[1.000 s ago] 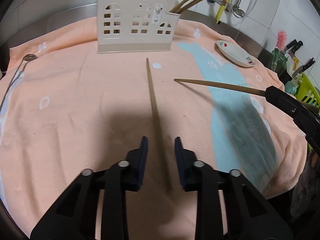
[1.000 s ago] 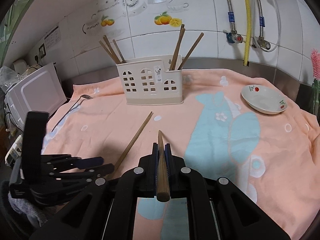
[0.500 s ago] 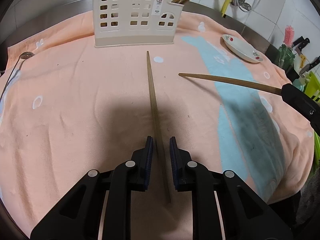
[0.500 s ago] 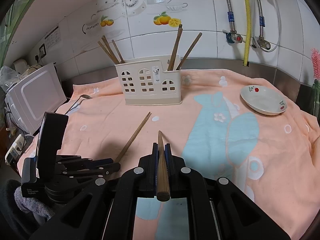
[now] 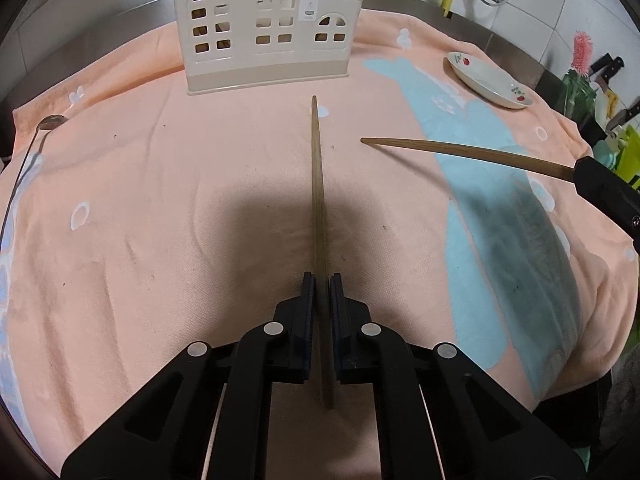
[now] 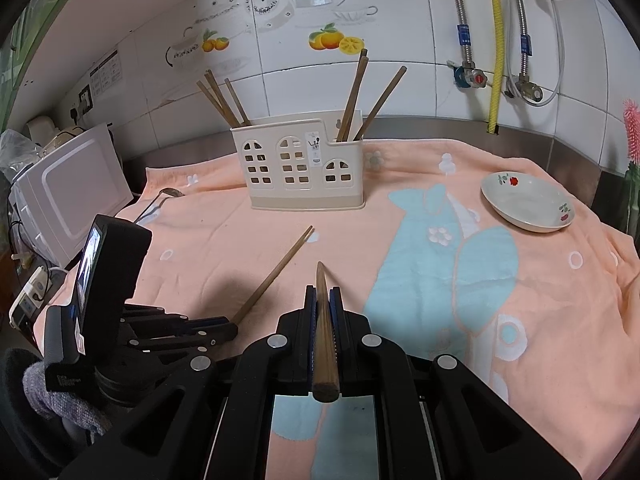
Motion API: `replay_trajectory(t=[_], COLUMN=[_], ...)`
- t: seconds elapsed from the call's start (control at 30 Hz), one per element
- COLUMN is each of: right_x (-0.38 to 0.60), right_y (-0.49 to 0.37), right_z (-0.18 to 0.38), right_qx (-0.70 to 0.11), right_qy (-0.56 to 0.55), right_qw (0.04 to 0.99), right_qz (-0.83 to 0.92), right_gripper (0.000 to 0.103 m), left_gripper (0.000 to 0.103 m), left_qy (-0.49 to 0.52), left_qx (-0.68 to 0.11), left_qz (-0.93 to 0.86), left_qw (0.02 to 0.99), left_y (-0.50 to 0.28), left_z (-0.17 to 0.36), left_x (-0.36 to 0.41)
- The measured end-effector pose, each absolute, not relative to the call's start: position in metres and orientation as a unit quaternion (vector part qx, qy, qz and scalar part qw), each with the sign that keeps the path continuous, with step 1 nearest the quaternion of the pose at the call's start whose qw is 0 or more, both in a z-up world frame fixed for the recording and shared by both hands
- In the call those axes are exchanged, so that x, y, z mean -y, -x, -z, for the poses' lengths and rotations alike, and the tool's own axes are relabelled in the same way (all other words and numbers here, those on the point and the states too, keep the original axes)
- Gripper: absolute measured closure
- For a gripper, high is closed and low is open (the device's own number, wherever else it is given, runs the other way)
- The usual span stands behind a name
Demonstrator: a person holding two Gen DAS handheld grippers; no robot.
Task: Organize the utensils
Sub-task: 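Lift the left tool's chopstick over the holder while the right tool raises its chopstick there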
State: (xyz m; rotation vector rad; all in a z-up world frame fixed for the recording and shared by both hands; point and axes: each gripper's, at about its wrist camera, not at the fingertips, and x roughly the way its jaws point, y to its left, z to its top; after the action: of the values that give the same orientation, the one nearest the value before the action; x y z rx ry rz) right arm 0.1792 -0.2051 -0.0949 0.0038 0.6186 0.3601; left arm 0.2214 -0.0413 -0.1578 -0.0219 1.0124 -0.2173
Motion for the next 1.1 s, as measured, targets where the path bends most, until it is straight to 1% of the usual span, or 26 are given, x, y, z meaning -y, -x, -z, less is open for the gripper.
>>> replay_trajectory(t=[0.17,0.27,0.7,1.1], right_x=[0.206,0.206,0.2,0.185], right_y=[-0.179,-0.18,-0.19,-0.231], right_z=[0.094,0.091,0.06,0.014], right_qx=[-0.303,-0.3,-0.28,-0.289], right_qy=[-0.003,-0.001,0.019,0.043], right_qw=[0.937,0.938,0.94,0.929], right_qz=[-0.176,-0.176,-0.193,-0.227], right_gripper=[0.096,0.096,0.096,0.096], left_gripper=[0.097,0.097,0.097,0.097], left_qy=[0.017,0.018,0.014,0.006], left_qx=[-0.48,-0.465,-0.365,-0.343], left_qz=[0.111,0.115,0.12,0.128], left_qw=[0.87,0.878,0.923,0.93], left_y=[-0.22,-0.216,-0.201,-0.224], left_z=[0.151,0.137,0.048,0.01], left_x=[0.039,0.036,0.02,0.006])
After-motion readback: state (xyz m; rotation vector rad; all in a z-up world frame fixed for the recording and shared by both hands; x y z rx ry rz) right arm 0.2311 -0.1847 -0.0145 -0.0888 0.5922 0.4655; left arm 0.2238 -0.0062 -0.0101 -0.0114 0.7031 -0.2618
